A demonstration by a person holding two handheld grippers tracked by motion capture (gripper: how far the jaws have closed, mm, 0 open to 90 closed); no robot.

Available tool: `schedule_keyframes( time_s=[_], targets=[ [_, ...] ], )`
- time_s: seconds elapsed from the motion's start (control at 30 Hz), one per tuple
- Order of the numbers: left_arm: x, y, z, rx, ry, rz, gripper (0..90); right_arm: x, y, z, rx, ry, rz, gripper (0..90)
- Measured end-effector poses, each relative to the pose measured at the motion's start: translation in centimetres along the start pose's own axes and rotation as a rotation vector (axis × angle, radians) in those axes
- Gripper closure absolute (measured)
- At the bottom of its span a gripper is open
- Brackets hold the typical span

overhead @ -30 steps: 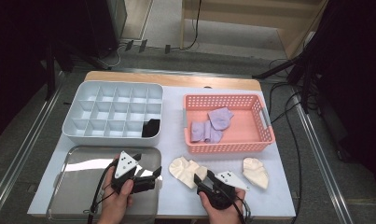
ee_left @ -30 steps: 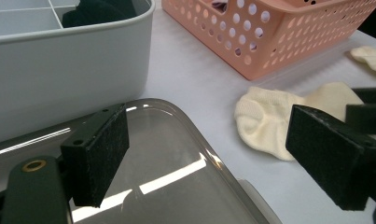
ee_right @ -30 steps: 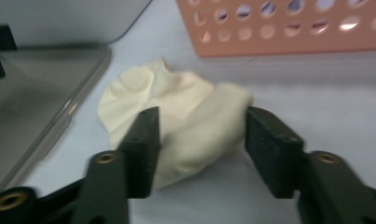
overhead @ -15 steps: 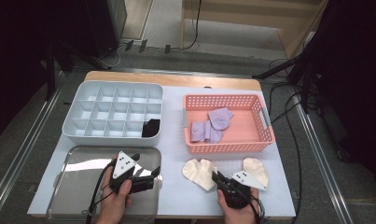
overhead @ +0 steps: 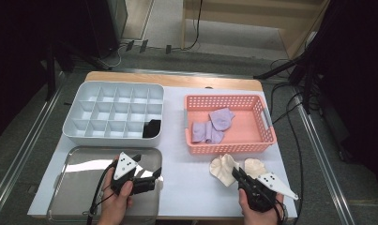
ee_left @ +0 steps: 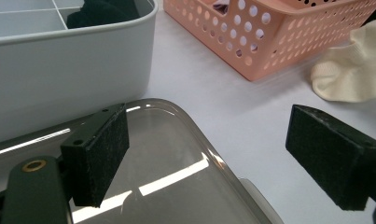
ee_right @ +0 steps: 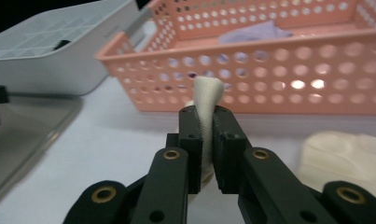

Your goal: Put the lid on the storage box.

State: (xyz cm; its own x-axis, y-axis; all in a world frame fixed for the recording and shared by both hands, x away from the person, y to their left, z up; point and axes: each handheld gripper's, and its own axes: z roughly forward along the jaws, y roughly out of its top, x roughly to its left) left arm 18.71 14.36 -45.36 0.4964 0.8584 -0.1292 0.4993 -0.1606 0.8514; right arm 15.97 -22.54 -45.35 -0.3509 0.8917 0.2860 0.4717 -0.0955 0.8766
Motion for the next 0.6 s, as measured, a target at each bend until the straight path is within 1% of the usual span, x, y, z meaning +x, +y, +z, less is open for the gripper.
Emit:
schedule_keyframes(
  time_s=[0.1, 0.13, 0.2, 0.23, 0.33, 0.37, 0.43, 0.5, 0.53, 0.6],
  targets=[
    [-0.3, -0.1, 0.1, 0.006, -0.006, 0.004, 14.2, 1.9, 0.0, 0.5, 0.000, 0.031, -0.042, 83.7],
    [-0.4, -0.1, 0.1, 0.005, -0.009, 0.007, 14.2, 2.5, 0.0, 0.8, 0.005, 0.039, -0.063, 83.6],
    [-0.5, -0.1, 0.2, 0.009, -0.010, 0.011, 14.2, 3.7, -0.3, 1.6, 0.017, 0.053, -0.085, 83.5],
    [-0.5, -0.1, 0.2, 0.008, -0.011, 0.012, 14.2, 4.3, -0.6, 2.2, 0.029, 0.066, -0.086, 83.5],
    [-0.6, -0.2, 0.3, 0.012, -0.015, 0.010, 14.2, 5.4, -1.2, 3.6, 0.051, 0.102, -0.086, 83.0],
    [-0.6, -0.2, 0.3, 0.013, -0.014, 0.009, 14.2, 5.8, -1.4, 4.1, 0.062, 0.116, -0.076, 80.8],
    [-0.6, -0.2, 0.3, 0.014, -0.013, 0.010, 14.2, 6.3, -1.8, 5.1, 0.057, 0.145, -0.069, 69.8],
    [-0.5, -0.2, 0.2, 0.010, -0.016, 0.006, 14.2, 6.4, -1.8, 5.4, 0.051, 0.179, -0.064, 65.8],
    [-0.5, -0.2, 0.2, 0.009, -0.015, 0.006, 14.2, 6.3, -1.8, 5.3, 0.042, 0.186, -0.061, 63.4],
    [-0.4, -0.2, 0.2, 0.009, -0.012, 0.004, 14.2, 5.8, -1.5, 4.8, 0.019, 0.187, -0.052, 62.3]
  ],
)
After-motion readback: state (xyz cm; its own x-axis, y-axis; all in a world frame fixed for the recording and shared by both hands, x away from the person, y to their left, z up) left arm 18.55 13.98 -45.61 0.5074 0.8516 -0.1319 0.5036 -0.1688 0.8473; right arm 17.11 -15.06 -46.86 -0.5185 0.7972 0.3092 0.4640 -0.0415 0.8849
